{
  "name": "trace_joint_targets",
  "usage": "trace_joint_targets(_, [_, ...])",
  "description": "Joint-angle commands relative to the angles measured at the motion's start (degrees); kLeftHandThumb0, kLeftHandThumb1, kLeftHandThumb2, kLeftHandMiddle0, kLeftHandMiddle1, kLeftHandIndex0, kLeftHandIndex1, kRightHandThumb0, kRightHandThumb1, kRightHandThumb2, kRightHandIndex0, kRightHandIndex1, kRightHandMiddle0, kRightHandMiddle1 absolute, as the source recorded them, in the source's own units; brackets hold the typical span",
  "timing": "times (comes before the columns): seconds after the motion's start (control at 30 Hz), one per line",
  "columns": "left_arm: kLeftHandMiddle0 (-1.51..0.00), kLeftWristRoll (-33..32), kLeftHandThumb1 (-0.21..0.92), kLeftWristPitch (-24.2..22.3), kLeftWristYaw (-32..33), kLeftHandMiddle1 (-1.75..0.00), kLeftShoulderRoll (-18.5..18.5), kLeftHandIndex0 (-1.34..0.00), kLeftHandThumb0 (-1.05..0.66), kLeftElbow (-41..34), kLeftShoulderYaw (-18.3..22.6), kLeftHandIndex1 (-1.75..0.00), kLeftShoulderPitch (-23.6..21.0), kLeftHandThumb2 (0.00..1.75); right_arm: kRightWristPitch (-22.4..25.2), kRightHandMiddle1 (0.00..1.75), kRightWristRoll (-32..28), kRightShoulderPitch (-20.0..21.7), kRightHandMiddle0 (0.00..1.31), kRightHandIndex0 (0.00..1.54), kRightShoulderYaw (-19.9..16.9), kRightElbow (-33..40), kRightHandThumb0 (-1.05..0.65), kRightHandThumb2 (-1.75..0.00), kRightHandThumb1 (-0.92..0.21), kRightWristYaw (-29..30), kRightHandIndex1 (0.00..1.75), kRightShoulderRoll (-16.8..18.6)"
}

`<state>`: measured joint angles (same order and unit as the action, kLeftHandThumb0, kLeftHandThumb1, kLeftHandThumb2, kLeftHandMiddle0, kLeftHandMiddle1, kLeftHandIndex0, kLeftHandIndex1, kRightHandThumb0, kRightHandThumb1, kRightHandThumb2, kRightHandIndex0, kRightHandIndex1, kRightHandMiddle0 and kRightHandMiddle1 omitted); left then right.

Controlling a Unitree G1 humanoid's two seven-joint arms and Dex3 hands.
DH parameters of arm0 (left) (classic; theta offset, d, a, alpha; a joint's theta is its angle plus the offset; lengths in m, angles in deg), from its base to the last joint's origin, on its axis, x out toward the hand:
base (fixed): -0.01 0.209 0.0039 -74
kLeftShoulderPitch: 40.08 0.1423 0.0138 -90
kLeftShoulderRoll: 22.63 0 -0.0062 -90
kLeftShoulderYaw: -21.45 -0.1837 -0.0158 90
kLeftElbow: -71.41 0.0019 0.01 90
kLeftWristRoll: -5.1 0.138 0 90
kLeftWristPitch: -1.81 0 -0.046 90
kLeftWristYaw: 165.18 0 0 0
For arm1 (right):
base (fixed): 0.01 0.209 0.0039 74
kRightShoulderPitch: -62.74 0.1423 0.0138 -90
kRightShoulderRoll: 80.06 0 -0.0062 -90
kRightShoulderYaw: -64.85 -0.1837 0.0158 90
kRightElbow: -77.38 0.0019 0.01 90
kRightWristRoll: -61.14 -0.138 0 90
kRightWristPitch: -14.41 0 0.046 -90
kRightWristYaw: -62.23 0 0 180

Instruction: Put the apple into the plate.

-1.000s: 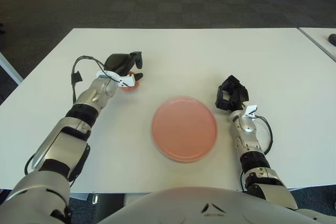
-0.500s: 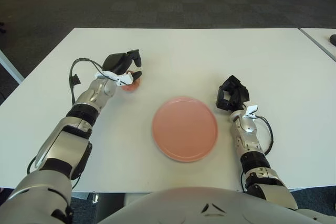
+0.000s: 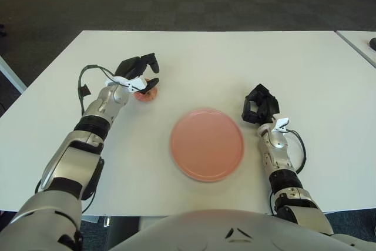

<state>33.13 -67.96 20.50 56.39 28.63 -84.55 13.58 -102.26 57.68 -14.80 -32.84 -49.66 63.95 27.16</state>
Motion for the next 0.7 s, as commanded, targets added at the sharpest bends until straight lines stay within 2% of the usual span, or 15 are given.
trace_joint_targets(0.0, [-1.14, 0.7, 0.32, -2.4, -4.2, -1.75, -1.5, -0.60, -0.47, -0.8, -0.6, -1.75, -1.2, 1.31, 2.7, 1.75, -0.8, -2.3, 0.64, 1.12, -0.4, -2.2, -0.49, -1.36, -0.27, -0.1, 1.75, 0.4])
trace_joint_targets(0.13, [-1.11, 2.1, 0.34, -2.0, -13.7, -1.75, -6.0, -0.59, -0.47, -0.7, -2.5, -1.75, -3.4, 1.29, 2.6, 1.75, -0.9, -2.3, 0.64, 1.11, -0.4, -2.2, -0.49, -1.36, -0.27, -0.3, 1.75, 0.3])
trace_joint_targets(0.27, [-1.03, 1.6, 0.42, -4.4, -29.3, -1.75, -10.7, -0.53, -0.45, -5.2, -3.9, -1.75, -6.3, 1.18, 2.7, 1.75, -0.7, -2.3, 0.64, 1.11, -0.3, -2.1, -0.49, -1.36, -0.27, -0.2, 1.75, 0.3])
trace_joint_targets(0.33, [-1.00, 1.5, 0.46, -5.1, -31.8, -1.75, -11.2, -0.50, -0.44, -6.4, -3.7, -1.75, -6.5, 1.13, 2.7, 1.75, -0.7, -2.3, 0.64, 1.12, -0.3, -2.2, -0.49, -1.36, -0.27, -0.2, 1.75, 0.2])
trace_joint_targets(0.43, [-0.94, 2.9, 0.50, -8.1, -46.1, -1.75, -14.3, -0.47, -0.43, -10.9, -6.7, -1.75, -8.2, 1.07, 3.0, 1.75, -0.5, -2.1, 0.64, 1.12, -0.2, -2.3, -0.49, -1.36, -0.27, 0.0, 1.75, 0.3])
trace_joint_targets(0.57, [-0.89, 4.9, 0.53, -8.0, -48.8, -1.75, -15.3, -0.45, -0.43, -12.9, -7.9, -1.75, -8.0, 1.03, 3.2, 1.75, -0.4, -2.1, 0.64, 1.12, -0.1, -2.2, -0.49, -1.36, -0.27, 0.2, 1.75, 0.4])
trace_joint_targets(0.67, [-0.94, 6.5, 0.50, -9.3, -51.4, -1.75, -17.0, -0.47, -0.44, -18.4, -8.3, -1.75, -7.0, 1.08, 3.3, 1.75, -0.4, -2.0, 0.64, 1.13, 0.0, -2.2, -0.49, -1.36, -0.27, 0.2, 1.75, 0.5])
